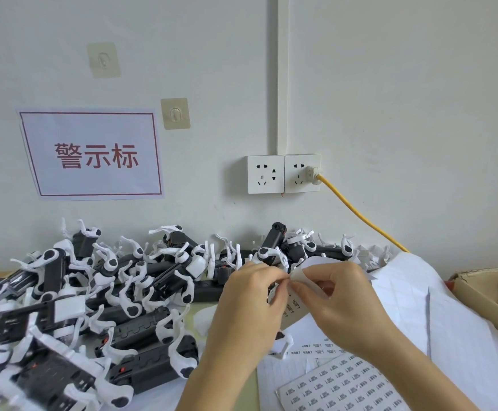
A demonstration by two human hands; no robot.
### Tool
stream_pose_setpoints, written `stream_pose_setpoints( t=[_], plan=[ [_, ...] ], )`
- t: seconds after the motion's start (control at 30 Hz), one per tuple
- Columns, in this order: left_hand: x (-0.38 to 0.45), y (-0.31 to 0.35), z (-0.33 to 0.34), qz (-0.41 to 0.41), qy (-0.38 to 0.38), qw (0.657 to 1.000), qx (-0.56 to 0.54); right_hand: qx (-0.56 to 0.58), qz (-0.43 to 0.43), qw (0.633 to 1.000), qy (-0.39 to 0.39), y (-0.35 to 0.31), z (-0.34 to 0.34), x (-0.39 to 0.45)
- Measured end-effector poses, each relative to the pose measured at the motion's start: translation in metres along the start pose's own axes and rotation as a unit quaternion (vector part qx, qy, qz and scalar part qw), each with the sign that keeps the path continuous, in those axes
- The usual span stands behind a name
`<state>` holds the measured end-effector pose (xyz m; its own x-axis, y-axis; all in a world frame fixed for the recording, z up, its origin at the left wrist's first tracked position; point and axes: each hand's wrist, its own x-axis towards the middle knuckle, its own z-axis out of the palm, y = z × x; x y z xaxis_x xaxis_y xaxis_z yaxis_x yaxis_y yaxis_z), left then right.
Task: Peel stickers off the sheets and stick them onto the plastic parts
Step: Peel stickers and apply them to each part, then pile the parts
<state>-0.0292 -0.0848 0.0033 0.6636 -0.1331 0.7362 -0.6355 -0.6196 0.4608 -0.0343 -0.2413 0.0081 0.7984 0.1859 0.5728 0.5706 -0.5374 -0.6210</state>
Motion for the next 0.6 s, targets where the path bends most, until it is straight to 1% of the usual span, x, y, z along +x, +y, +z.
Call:
stream_pose_setpoints(
  t=[0.2, 0.4, 0.53, 0.6],
  plan=[
    [-0.0003, 0.0015, -0.0007, -0.012, 0.012, 1.000, -0.023, 0.003, -0.008, 1.000, 0.002, -0.0011, -0.0026, 0.0010],
    [-0.0003, 0.0047, -0.0014, -0.069, 0.017, 0.993, -0.099, -0.022, -0.042, 0.999, 0.007, -0.0042, -0.0071, 0.0028],
    [-0.0017, 0.0051, -0.0028, -0.077, -0.014, 0.988, -0.131, -0.036, -0.057, 0.998, 0.015, -0.0014, -0.0082, 0.0024],
    [-0.0011, 0.0052, -0.0035, -0.073, -0.013, 0.989, -0.130, -0.040, -0.056, 0.997, 0.017, 0.0012, -0.0084, 0.0018]
  ],
)
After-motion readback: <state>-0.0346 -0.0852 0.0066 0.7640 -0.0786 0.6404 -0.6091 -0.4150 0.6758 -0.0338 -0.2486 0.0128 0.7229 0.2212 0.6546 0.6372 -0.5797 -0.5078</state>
